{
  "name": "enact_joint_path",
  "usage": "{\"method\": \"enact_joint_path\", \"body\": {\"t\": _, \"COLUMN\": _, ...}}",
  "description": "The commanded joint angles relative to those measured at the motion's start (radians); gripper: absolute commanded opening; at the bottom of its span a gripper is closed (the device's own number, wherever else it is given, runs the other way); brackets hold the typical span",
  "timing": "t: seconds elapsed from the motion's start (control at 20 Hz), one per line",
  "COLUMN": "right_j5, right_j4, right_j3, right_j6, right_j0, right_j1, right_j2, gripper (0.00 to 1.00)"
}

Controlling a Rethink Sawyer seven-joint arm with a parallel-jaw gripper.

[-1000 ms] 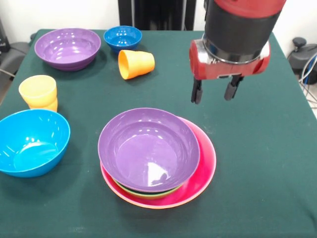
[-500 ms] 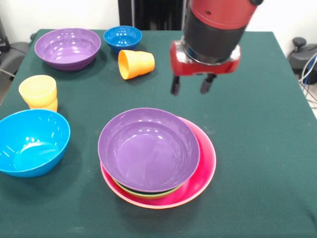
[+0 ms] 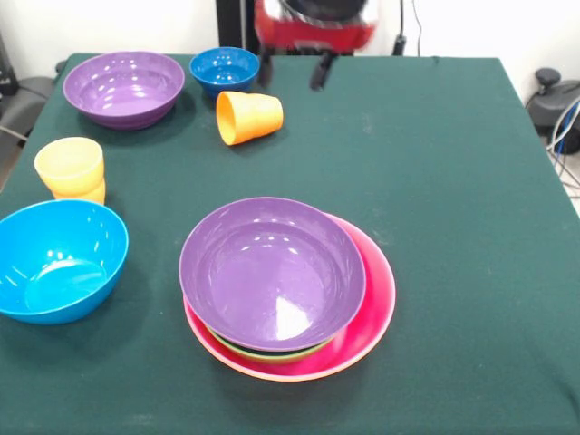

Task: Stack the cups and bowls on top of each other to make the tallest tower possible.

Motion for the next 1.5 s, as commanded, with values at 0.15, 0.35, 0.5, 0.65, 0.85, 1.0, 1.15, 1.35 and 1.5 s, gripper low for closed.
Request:
{"method": "enact_joint_path", "body": {"t": 0.15, "right_j5": 0.166, "right_j4": 0.044, "right_j3": 0.059, "right_j6": -0.126, "right_j0": -0.061, "right_j1": -0.145, "right_j2": 0.024, "gripper": 1.00}}
{"method": "enact_joint_path", "body": {"t": 0.35, "right_j5": 0.106, "right_j4": 0.037, "right_j3": -0.003, "right_j6": -0.103, "right_j0": -0.071, "right_j1": -0.049, "right_j2": 0.057, "gripper": 1.00}}
{"method": "enact_joint_path", "body": {"t": 0.5, "right_j5": 0.055, "right_j4": 0.042, "right_j3": 0.013, "right_j6": -0.093, "right_j0": -0.080, "right_j1": -0.040, "right_j2": 0.058, "gripper": 1.00}}
{"method": "enact_joint_path", "body": {"t": 0.65, "right_j5": 0.093, "right_j4": 0.020, "right_j3": -0.019, "right_j6": -0.099, "right_j0": -0.072, "right_j1": -0.046, "right_j2": 0.048, "gripper": 1.00}}
{"method": "enact_joint_path", "body": {"t": 0.85, "right_j5": 0.094, "right_j4": 0.028, "right_j3": -0.016, "right_j6": -0.094, "right_j0": -0.065, "right_j1": -0.064, "right_j2": 0.054, "gripper": 1.00}}
{"method": "enact_joint_path", "body": {"t": 1.0, "right_j5": 0.109, "right_j4": 0.037, "right_j3": -0.027, "right_j6": -0.081, "right_j0": -0.058, "right_j1": -0.051, "right_j2": 0.060, "gripper": 1.00}}
{"method": "enact_joint_path", "body": {"t": 1.15, "right_j5": 0.084, "right_j4": 0.036, "right_j3": -0.015, "right_j6": -0.071, "right_j0": -0.058, "right_j1": -0.047, "right_j2": 0.057, "gripper": 1.00}}
{"method": "enact_joint_path", "body": {"t": 1.35, "right_j5": 0.130, "right_j4": 0.059, "right_j3": -0.037, "right_j6": -0.068, "right_j0": -0.060, "right_j1": -0.034, "right_j2": 0.068, "gripper": 1.00}}
{"method": "enact_joint_path", "body": {"t": 1.5, "right_j5": 0.118, "right_j4": 0.065, "right_j3": 0.011, "right_j6": -0.080, "right_j0": -0.069, "right_j1": -0.079, "right_j2": 0.059, "gripper": 1.00}}
